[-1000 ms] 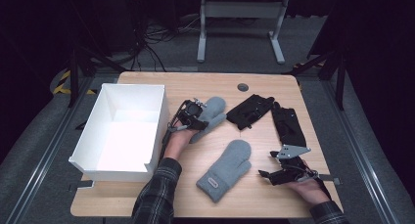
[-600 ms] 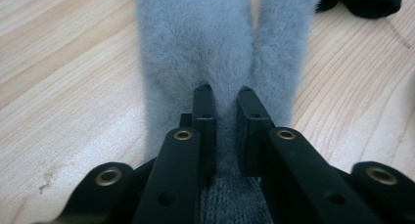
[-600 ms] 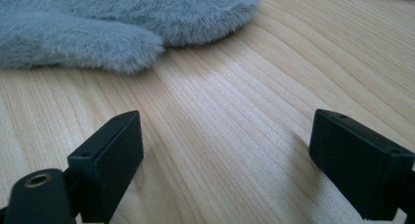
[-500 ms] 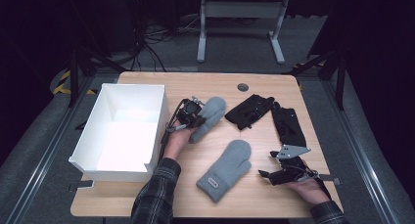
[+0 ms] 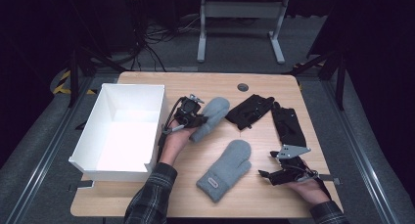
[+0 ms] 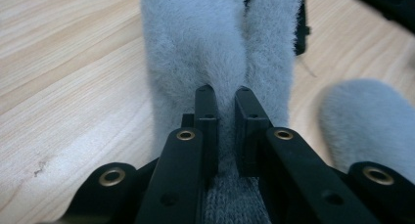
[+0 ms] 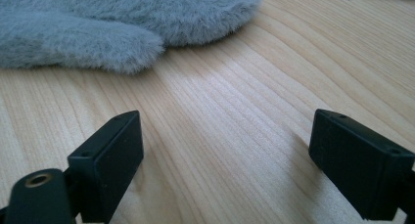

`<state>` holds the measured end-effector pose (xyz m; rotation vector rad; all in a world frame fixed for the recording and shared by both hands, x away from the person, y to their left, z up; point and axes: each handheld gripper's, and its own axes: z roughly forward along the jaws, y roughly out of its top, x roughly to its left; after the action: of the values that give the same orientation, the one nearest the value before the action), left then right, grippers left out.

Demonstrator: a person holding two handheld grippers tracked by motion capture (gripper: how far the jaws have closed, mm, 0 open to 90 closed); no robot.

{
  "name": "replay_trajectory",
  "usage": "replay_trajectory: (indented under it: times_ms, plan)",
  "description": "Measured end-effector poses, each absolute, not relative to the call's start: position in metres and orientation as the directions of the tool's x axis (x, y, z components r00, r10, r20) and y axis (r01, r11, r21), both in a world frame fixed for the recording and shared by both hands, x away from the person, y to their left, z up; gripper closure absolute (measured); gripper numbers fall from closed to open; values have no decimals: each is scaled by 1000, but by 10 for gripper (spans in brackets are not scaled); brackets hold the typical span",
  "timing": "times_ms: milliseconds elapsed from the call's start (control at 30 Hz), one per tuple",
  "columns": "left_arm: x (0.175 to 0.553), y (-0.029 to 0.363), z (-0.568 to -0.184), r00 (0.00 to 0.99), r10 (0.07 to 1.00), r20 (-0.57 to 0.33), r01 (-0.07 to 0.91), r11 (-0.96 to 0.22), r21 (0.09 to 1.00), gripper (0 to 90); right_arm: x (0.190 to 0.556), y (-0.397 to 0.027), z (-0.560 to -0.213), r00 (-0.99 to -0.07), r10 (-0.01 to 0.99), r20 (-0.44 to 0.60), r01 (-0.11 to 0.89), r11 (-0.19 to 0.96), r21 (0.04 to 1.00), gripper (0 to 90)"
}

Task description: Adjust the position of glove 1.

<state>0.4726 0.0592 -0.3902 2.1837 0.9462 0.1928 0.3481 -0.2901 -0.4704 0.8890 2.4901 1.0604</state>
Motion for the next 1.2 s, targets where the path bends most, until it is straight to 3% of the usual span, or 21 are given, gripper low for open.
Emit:
replay_trajectory:
  times_ms: [400,1200]
  plan:
    - [425,54,-377,738,632,-238,587,-427,687,832,348,-290,-470,-766,642,-25,427,538,727,136]
    - [353,30,-373,757,606,-245,575,-439,690,831,348,-290,-470,-766,642,-25,427,538,727,136]
